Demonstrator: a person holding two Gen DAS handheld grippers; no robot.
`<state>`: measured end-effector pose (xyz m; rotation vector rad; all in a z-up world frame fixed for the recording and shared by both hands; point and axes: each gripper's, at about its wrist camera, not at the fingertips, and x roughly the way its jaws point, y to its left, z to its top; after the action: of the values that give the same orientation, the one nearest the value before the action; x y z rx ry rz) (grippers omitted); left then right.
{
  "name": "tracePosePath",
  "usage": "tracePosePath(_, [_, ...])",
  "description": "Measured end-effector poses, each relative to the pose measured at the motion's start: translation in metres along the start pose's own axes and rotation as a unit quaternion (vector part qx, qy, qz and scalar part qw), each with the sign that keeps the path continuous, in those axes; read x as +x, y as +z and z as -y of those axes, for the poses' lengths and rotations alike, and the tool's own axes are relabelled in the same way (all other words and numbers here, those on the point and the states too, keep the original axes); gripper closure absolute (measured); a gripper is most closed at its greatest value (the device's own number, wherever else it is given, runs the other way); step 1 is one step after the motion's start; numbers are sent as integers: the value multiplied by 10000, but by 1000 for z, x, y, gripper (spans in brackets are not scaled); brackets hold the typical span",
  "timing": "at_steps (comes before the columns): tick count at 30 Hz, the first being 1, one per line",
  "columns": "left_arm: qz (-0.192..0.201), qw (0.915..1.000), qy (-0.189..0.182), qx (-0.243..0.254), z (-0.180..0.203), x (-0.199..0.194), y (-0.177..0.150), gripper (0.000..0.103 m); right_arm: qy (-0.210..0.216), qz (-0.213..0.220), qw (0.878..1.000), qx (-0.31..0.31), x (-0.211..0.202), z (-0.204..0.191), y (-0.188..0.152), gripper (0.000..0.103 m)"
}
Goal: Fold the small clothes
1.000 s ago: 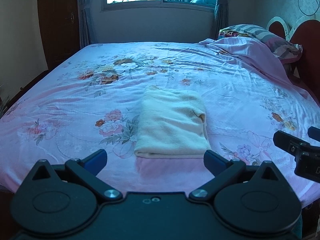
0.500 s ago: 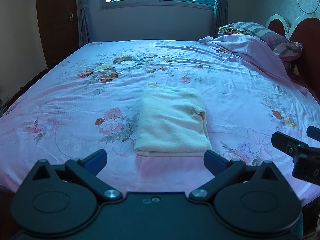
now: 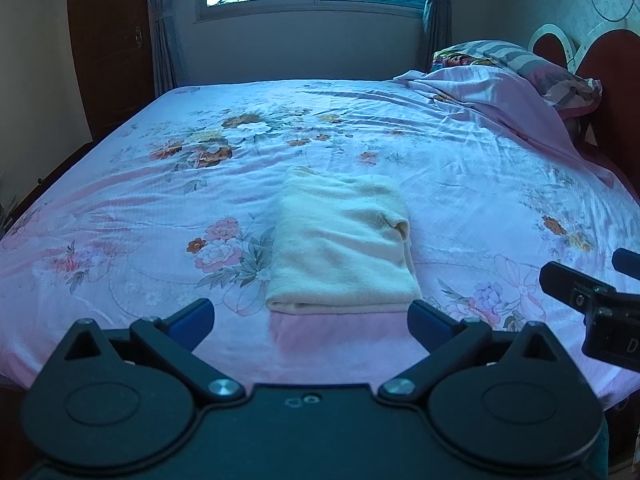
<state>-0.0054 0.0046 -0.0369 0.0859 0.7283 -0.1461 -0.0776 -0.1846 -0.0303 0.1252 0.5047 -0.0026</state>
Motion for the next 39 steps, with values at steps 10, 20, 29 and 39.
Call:
tracePosePath(10, [-36,10000,-50,60,-1,3,1,2,19,-64,10000,44,2,1,-1,0])
tracePosePath(20, [-86,9999,-71,76,-2,8,-1,2,46,-128,9999,62,6,-1,-3,0])
tracePosePath(29, [-87,9999,-70,80,-2,9,-1,2,44,-151,9998,86,7,0,-5,0])
tracePosePath(39, [-110,9999,-68,103,-1,10,-1,2,46,-175,9998,93,9,2,-5,0])
